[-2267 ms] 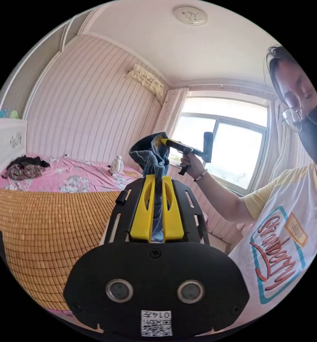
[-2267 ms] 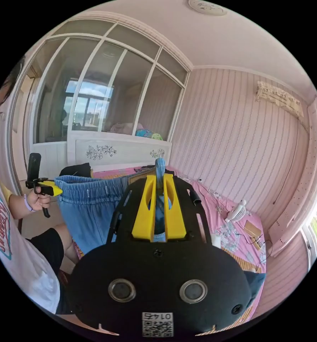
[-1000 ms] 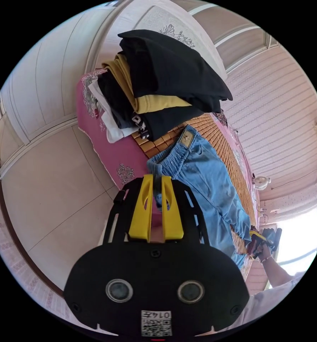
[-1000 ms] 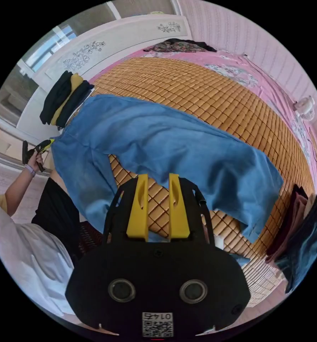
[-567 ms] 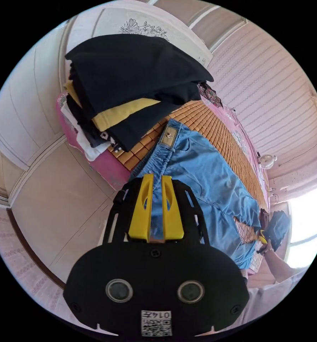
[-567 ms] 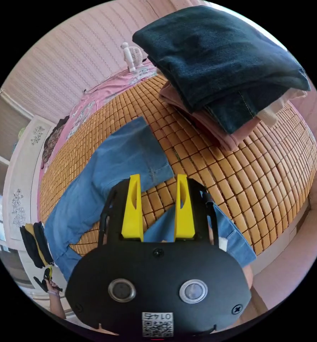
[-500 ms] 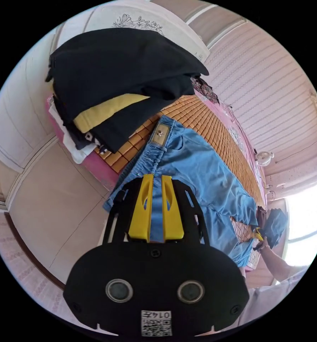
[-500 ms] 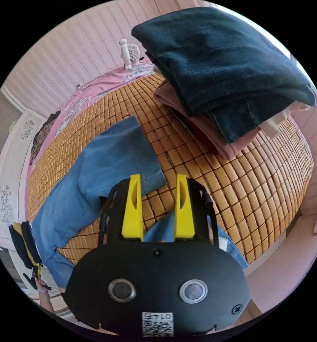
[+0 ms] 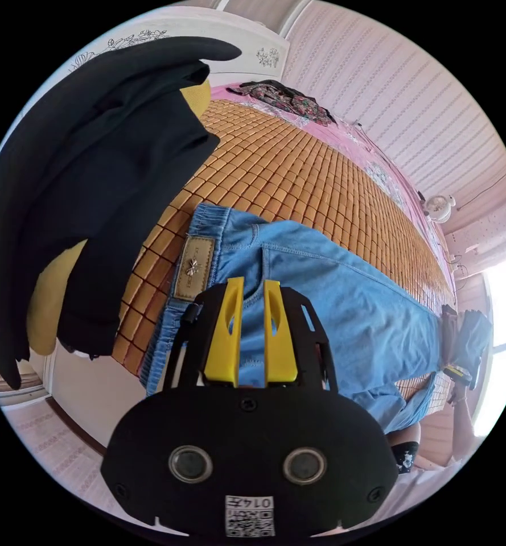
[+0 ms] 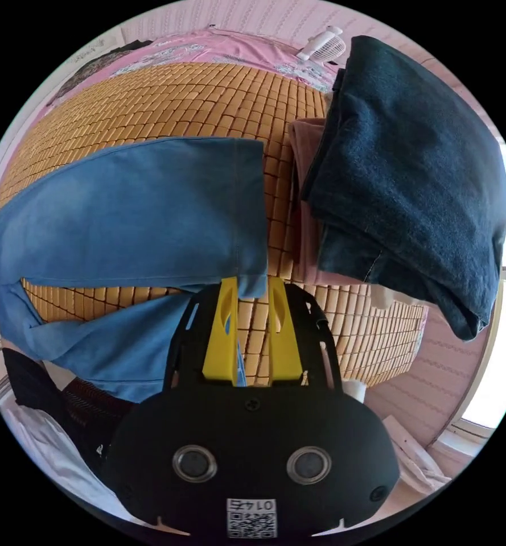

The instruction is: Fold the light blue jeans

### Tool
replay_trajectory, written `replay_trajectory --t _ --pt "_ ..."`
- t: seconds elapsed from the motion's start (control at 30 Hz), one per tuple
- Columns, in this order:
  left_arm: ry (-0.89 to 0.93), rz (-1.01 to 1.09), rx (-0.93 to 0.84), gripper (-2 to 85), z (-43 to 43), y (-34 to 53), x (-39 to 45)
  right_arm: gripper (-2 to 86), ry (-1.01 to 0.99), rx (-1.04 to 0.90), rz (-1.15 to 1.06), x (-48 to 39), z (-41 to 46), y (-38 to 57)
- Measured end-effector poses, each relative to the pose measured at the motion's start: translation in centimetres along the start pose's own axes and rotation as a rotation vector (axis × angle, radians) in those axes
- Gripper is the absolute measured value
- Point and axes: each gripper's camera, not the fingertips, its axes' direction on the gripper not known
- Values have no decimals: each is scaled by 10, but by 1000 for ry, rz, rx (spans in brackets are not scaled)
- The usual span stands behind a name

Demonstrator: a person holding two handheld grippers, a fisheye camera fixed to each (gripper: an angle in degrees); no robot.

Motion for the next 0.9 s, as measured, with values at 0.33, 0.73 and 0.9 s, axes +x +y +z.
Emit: replay_trajectory --t 0.33,0.73,0.9 --pt "-135 -113 32 86 38 -36 16 133 -116 283 285 12 -8 -99" --pt "-313 40 62 21 70 -71 87 29 -56 356 217 21 2 -91" --pt "-244 84 170 2 67 -109 123 22 -23 382 258 47 -14 -87"
